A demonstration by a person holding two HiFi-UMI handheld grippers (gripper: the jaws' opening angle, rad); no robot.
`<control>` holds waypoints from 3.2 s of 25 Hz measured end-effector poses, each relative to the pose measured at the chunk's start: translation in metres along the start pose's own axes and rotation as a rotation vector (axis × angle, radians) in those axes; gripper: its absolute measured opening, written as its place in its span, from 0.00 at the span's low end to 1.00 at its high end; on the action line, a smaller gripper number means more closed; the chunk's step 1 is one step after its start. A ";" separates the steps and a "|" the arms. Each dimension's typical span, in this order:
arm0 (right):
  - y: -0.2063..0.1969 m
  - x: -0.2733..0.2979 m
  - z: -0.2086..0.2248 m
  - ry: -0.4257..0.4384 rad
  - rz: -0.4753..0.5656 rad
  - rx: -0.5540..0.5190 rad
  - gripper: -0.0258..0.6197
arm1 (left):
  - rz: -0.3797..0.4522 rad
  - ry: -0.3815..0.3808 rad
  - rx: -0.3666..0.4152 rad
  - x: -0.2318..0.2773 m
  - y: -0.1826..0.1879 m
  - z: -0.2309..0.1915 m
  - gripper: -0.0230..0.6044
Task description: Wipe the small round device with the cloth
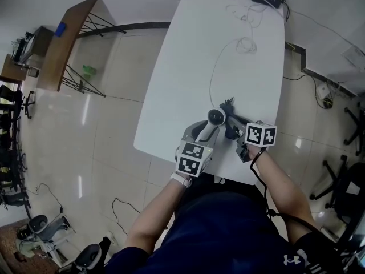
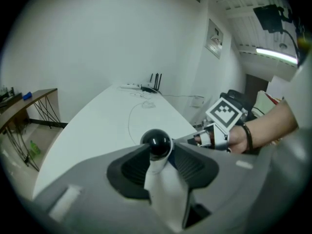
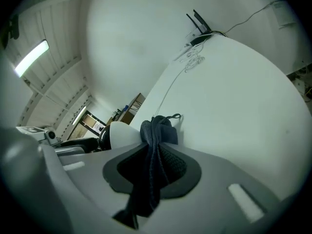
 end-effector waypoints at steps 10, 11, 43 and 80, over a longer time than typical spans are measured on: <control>0.043 -0.029 -0.080 -0.032 -0.032 -0.574 0.14 | 0.061 -0.021 -0.030 0.003 0.003 0.003 0.27; 0.044 -0.028 -0.093 -0.026 -0.062 -0.687 0.14 | 0.064 -0.020 -0.033 0.003 0.003 0.003 0.26; 0.076 0.022 -0.019 0.350 -0.389 -0.517 0.14 | -0.042 -0.021 -0.008 0.013 -0.009 0.003 0.25; 0.087 0.034 -0.126 0.434 -0.753 -1.125 0.14 | 0.011 -0.062 -0.075 0.003 -0.007 -0.005 0.24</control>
Point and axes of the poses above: the fingertips, and each gripper's own axes: x forward along the fingers, z to its right, y out of its top, the point moved 8 cm from there along -x, backward along the fingers, and after that the axes turned 9 degrees about y, right-handed, at the moved point
